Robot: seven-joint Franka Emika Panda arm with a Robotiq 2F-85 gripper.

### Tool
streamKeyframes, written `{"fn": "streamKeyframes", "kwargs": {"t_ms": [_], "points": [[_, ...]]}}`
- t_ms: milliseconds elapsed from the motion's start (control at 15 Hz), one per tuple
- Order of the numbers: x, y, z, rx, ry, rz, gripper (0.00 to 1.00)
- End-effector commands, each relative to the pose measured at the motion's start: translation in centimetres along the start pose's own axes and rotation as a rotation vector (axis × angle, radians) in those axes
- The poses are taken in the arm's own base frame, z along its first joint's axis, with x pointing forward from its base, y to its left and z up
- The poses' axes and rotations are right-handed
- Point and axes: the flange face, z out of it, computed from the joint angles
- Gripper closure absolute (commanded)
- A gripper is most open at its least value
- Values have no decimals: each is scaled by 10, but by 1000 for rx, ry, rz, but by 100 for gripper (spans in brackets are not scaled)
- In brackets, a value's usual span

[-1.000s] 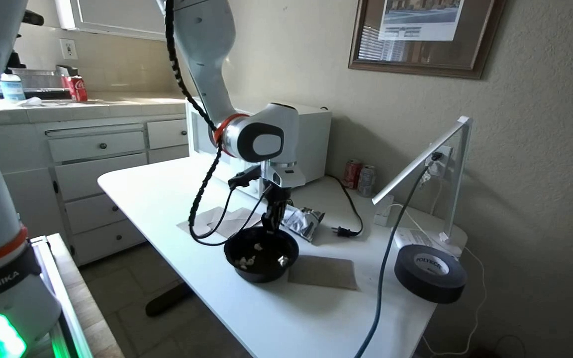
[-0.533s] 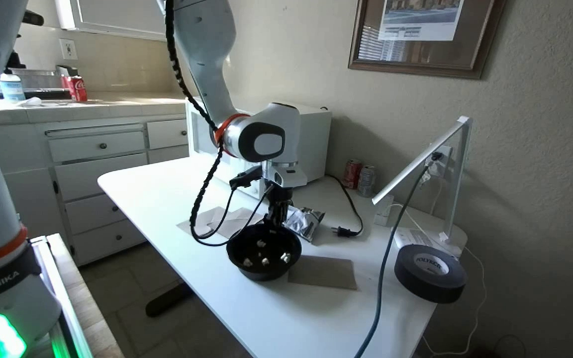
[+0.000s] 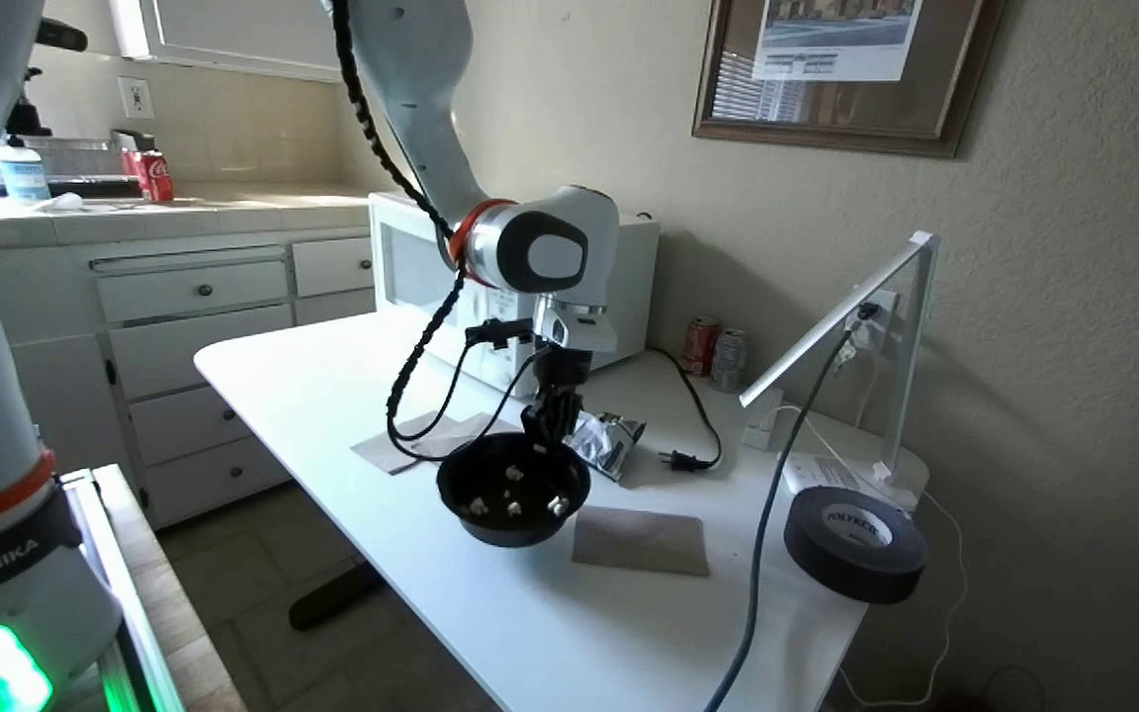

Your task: Pick up the black bowl and pour all the popcorn onto the brown paper in front of the microwave

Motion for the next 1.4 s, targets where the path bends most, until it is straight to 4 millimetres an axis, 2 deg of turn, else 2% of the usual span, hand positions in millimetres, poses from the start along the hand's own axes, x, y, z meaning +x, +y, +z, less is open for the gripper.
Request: {"fn": "streamKeyframes", "kwargs": {"t_ms": [0, 267, 800, 1333], "points": [[-7, -4, -25, -3, -1, 85, 99], [-18, -12, -45, 75, 16, 215, 99], [-60, -37, -83, 331, 79, 353, 99], [-89, -44, -82, 430, 154, 423, 99]]}}
